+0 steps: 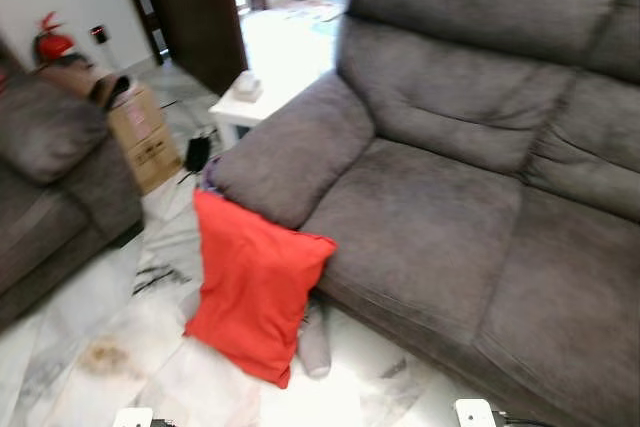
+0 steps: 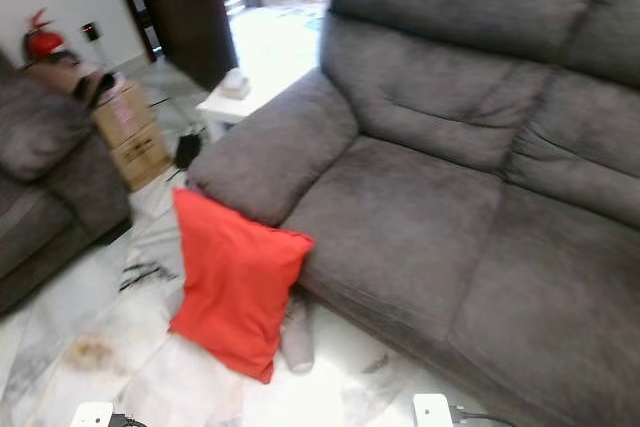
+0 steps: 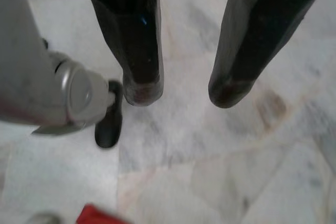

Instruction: Move the pillow to the sofa from floor

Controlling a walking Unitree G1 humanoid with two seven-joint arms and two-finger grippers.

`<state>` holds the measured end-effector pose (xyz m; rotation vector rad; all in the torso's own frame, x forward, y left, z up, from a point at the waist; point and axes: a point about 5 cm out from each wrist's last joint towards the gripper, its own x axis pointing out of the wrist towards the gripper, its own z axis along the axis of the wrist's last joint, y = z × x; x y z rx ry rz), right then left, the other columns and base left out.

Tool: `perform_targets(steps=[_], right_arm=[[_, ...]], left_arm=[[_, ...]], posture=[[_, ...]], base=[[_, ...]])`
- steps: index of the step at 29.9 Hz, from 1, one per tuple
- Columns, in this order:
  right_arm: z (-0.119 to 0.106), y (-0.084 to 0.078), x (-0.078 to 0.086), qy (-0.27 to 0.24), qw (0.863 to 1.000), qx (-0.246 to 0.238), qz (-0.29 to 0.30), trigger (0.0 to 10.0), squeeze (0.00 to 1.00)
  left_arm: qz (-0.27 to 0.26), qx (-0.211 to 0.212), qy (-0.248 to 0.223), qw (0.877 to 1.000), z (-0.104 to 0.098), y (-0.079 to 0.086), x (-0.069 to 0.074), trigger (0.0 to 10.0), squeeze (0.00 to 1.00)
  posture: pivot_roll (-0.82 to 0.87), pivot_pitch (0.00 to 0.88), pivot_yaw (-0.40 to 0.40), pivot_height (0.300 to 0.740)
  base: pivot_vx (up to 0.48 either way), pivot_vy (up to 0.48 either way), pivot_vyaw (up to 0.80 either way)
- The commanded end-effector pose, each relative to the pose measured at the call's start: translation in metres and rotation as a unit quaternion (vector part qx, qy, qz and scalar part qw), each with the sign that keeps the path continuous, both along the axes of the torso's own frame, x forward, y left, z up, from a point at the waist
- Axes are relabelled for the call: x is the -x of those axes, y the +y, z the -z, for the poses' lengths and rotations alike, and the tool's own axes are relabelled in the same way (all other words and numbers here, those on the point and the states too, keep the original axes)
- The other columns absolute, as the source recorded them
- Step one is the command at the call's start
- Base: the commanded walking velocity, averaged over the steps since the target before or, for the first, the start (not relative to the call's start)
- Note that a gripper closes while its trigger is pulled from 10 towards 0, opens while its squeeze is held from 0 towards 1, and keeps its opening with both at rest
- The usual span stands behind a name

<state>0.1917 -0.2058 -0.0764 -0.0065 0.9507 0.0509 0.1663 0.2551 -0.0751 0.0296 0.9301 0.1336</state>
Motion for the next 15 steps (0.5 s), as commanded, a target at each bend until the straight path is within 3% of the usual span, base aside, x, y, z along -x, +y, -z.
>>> perform_targets(steps=[1,15], right_arm=[[0.0043,0.0005,0.0084,0.013,1.0,-0.002,0.0,10.0,0.0],[0.0042,0.0005,0.0082,0.012,1.0,-0.002,-0.002,10.0,0.0]], left_arm=[[0.0,-0.002,0.014,1.0,0.003,0.0015,0.0074,10.0,0.0],[-0.001,-0.001,0.014,1.0,0.0031,0.0012,0.0075,10.0,0.0]], posture=[[0.08,0.143,0.008,0.74],[0.08,0.143,0.006,0.74]], base=[[0.0,0.0,0.8],[0.0,0.0,0.8]])
